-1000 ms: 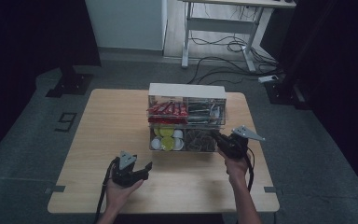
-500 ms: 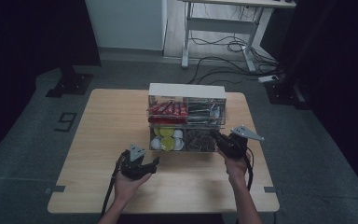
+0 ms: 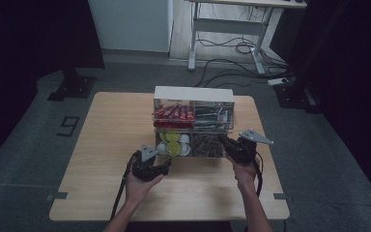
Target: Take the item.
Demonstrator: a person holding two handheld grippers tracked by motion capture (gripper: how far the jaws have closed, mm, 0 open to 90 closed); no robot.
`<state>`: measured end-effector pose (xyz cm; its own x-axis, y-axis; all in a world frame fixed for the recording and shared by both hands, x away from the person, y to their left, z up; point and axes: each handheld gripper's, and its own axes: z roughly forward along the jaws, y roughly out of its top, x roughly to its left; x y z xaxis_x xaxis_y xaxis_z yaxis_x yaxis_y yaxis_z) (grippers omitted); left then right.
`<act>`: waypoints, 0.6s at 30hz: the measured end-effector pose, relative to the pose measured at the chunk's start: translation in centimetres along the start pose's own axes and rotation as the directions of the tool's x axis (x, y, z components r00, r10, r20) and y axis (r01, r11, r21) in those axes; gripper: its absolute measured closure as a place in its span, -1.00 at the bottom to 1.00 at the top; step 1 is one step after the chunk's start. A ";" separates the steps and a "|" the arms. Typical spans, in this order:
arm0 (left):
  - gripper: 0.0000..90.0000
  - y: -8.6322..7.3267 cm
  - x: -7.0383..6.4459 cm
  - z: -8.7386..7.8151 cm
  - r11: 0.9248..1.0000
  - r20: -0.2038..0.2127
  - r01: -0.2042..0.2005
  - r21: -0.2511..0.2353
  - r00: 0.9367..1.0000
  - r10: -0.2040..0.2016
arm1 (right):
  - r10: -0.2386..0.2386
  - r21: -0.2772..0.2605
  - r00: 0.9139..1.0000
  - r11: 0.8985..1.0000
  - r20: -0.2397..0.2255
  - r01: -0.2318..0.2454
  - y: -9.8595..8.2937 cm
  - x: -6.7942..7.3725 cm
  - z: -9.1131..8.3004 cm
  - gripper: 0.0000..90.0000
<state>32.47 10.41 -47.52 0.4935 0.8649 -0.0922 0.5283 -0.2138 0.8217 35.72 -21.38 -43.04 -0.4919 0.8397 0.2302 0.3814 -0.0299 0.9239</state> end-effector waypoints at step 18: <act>-0.29 1.2 -0.6 2.4 1.000 -0.014 0.008 0.014 1.000 -0.008 | -0.018 0.015 1.000 1.000 0.006 0.018 0.2 0.2 0.2 0.97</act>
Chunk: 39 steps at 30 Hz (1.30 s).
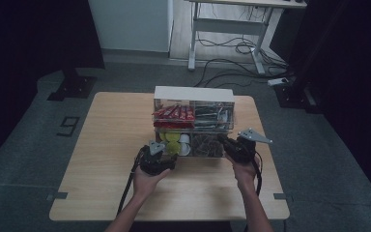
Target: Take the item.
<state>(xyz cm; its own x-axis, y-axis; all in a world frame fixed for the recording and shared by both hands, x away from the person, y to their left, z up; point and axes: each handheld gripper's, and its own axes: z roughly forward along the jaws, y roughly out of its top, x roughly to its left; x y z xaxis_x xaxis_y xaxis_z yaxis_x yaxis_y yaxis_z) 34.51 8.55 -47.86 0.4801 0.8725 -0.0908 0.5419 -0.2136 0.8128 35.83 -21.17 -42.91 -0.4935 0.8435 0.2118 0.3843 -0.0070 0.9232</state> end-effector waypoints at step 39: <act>-0.18 0.7 -1.6 3.2 0.998 -0.077 -0.063 -0.032 0.995 0.060 | 0.008 0.002 1.000 1.000 -0.008 -0.008 -0.1 0.1 0.2 0.96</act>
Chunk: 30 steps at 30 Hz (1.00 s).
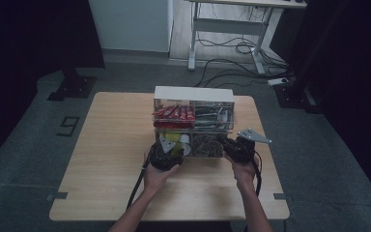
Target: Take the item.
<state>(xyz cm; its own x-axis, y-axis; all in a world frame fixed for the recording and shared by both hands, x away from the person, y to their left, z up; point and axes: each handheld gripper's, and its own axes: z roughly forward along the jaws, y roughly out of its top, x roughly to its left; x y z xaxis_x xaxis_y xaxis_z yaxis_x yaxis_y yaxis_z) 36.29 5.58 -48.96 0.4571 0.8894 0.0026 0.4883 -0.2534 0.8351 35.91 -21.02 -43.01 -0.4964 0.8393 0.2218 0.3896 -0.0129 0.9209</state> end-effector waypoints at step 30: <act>-0.15 0.5 1.3 -2.8 0.998 0.019 0.024 -0.055 1.000 -0.023 | -0.005 0.003 1.000 1.000 0.006 0.005 0.1 0.1 -0.1 0.96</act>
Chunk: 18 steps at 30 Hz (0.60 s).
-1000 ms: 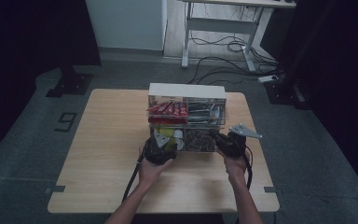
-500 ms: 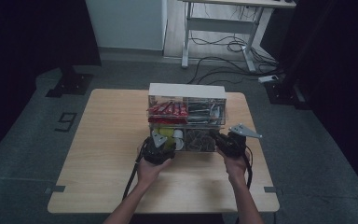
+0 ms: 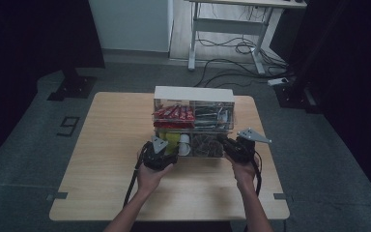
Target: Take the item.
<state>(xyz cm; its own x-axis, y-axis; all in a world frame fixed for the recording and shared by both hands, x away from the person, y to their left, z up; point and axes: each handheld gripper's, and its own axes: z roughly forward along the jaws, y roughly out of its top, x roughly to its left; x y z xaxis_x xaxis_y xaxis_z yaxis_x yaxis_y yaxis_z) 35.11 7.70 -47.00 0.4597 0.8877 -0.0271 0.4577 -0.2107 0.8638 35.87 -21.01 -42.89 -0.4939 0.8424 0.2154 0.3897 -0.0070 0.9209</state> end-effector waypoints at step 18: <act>-0.15 0.2 0.5 -1.3 1.000 0.001 0.002 -0.020 1.000 -0.002 | -0.002 0.001 1.000 1.000 0.002 0.002 0.0 0.0 -0.1 0.96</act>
<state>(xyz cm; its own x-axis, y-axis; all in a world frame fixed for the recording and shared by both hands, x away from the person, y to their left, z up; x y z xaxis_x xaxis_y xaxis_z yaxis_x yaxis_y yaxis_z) 34.44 8.61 -46.14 0.4595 0.8877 -0.0291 0.4433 -0.2008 0.8736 35.81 -21.02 -42.85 -0.4930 0.8436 0.2128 0.3893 -0.0048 0.9211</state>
